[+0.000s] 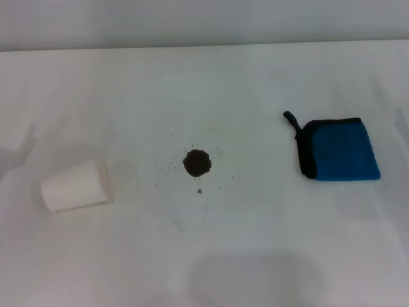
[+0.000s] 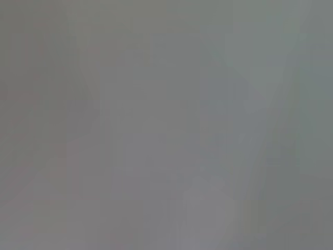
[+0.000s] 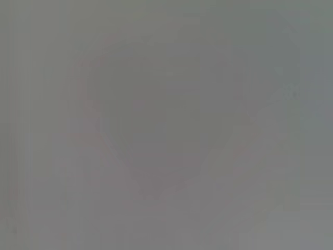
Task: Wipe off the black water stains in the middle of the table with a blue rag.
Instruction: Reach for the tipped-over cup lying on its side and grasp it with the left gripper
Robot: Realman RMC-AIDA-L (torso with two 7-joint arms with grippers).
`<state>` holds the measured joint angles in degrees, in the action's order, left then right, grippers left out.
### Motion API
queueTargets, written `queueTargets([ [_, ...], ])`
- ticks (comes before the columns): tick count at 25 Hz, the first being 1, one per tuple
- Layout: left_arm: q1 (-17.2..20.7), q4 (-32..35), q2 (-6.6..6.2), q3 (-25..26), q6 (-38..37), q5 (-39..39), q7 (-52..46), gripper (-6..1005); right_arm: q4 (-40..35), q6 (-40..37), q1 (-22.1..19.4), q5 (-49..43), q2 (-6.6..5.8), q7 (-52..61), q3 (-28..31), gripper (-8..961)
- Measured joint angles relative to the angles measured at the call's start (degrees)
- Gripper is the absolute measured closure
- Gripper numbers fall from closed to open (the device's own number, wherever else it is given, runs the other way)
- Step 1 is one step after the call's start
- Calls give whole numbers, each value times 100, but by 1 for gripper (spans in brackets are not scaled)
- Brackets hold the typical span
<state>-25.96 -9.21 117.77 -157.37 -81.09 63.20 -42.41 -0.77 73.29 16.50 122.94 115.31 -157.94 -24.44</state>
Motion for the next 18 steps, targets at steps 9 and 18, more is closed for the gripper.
queueTargets([
  [9, -923, -2144, -89, -562, -267, -1209, -2218, 126, 52, -36, -7, -7, 0, -29, -9, 81],
  [18, -2010, -3250, -460, -579, -937, -3757, -3525, 133, 32, 63, -13, 7, 0, -50, 41, 82],
])
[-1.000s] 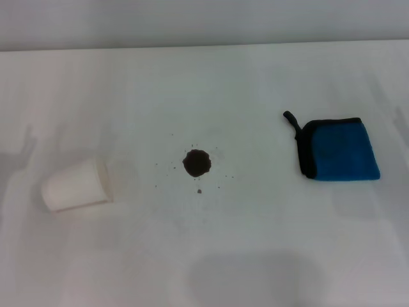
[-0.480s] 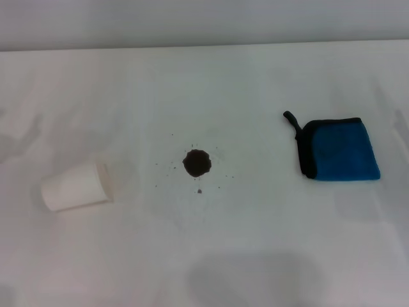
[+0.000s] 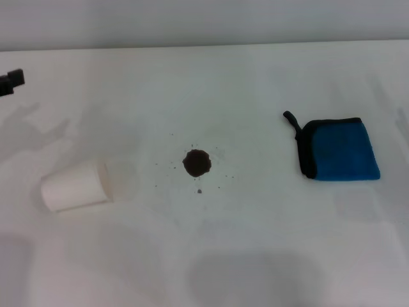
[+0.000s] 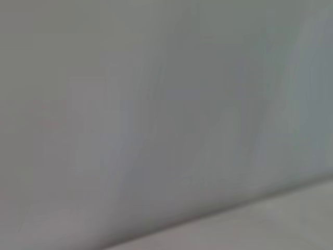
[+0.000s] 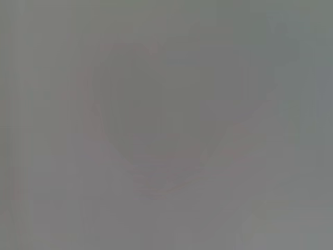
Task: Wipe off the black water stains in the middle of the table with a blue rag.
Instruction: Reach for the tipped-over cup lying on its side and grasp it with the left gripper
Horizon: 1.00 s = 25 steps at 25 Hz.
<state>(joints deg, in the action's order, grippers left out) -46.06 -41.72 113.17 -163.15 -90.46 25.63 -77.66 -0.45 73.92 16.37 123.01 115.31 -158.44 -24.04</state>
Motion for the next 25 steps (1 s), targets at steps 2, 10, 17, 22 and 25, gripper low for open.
queueTargets([
  [2, -250, -367, -33, -1, -233, -483, -58, 134, -8, 49, -12, 18, 0, 0, 14, 82],
  [10, -1356, -573, -487, -14, -998, -3026, -138, 139, -13, 113, -42, 15, 0, 0, 23, 81],
  [17, -1947, -609, -345, -20, -982, -4317, 195, 144, 31, 365, -93, -1, 0, 27, -41, 81],
  [22, -2076, -618, -228, -24, -964, -4487, 594, 148, 119, 506, -142, -6, 0, 46, -48, 82],
  [25, -2151, -623, -120, -24, -940, -4633, 763, 150, 157, 526, -174, -6, 0, 47, -49, 82],
])
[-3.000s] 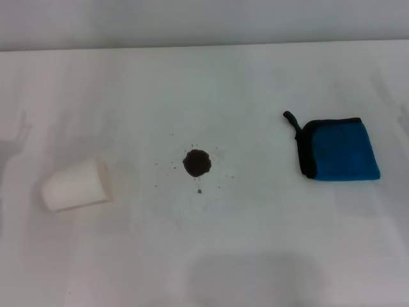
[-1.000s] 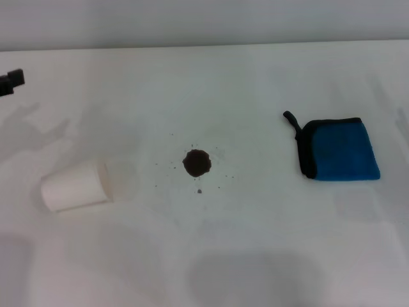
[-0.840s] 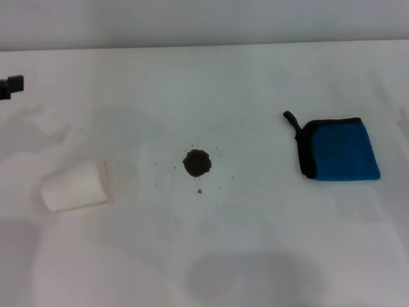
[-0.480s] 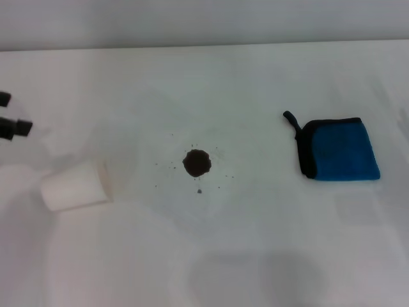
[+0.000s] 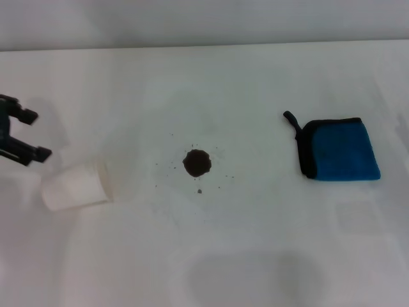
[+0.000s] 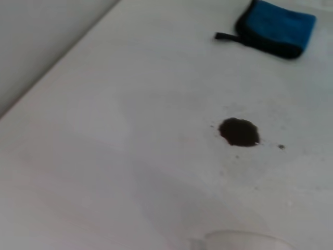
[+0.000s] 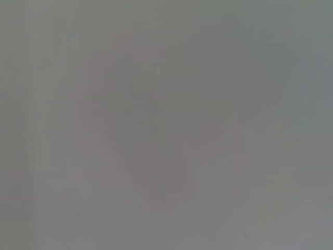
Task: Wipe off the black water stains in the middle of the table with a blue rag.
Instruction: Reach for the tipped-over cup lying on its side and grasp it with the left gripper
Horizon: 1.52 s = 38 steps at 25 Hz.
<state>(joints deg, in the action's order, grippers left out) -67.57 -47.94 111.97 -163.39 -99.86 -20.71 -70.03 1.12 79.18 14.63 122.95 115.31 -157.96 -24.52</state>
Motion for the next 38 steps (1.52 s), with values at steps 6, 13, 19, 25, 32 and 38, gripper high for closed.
queueTargets([
  [6, -127, -28, 355, 0, 233, -371, 213, 154, 11, 116, -58, -9, -6, 2, -46, 81],
  [13, 10, 24, 650, 9, 312, -382, 375, 159, 26, 204, -133, -10, -9, 10, -63, 82],
  [19, 128, 45, 691, 17, 417, -370, 353, 163, 29, 288, -175, -9, -14, 25, -63, 82],
  [25, 149, -1, 680, 18, 440, -371, 275, 167, 29, 345, -190, -8, -24, 29, -61, 82],
  [32, 143, 145, 703, 18, 690, -438, 279, 172, 29, 344, -188, -29, -26, 29, -72, 81],
  [38, 110, 516, 696, 18, 1065, -448, 306, 176, 29, 344, -187, -78, -26, 68, -154, 81],
])
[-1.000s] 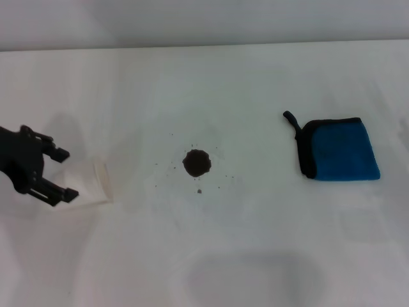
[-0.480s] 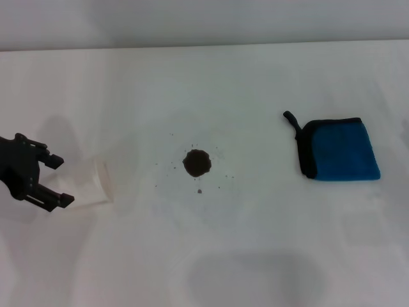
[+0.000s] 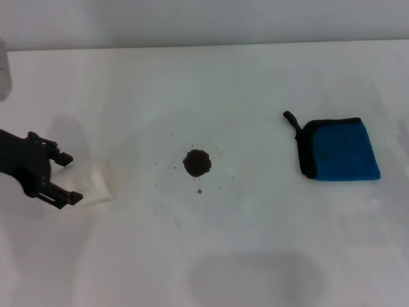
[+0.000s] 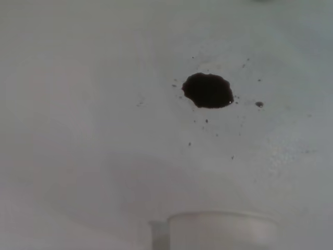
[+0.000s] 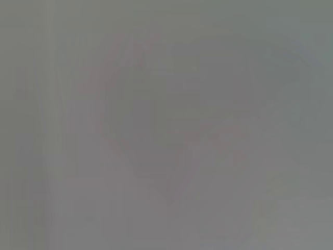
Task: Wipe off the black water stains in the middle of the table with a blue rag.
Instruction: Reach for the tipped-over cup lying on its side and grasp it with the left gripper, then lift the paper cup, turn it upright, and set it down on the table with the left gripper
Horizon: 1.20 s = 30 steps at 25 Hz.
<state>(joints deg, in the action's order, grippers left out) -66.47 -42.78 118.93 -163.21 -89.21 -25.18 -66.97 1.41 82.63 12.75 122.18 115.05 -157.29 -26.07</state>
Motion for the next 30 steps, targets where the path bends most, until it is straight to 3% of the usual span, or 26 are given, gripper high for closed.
queueTargets([
  [14, 181, 1047, 6, 0, 999, -296, -179, 186, 0, 106, 1, -2, 0, 102, -66, 82],
  [30, 162, 1039, -3, 0, 1059, -247, -273, 211, -33, 58, 3, -1, 0, 102, -65, 81],
])
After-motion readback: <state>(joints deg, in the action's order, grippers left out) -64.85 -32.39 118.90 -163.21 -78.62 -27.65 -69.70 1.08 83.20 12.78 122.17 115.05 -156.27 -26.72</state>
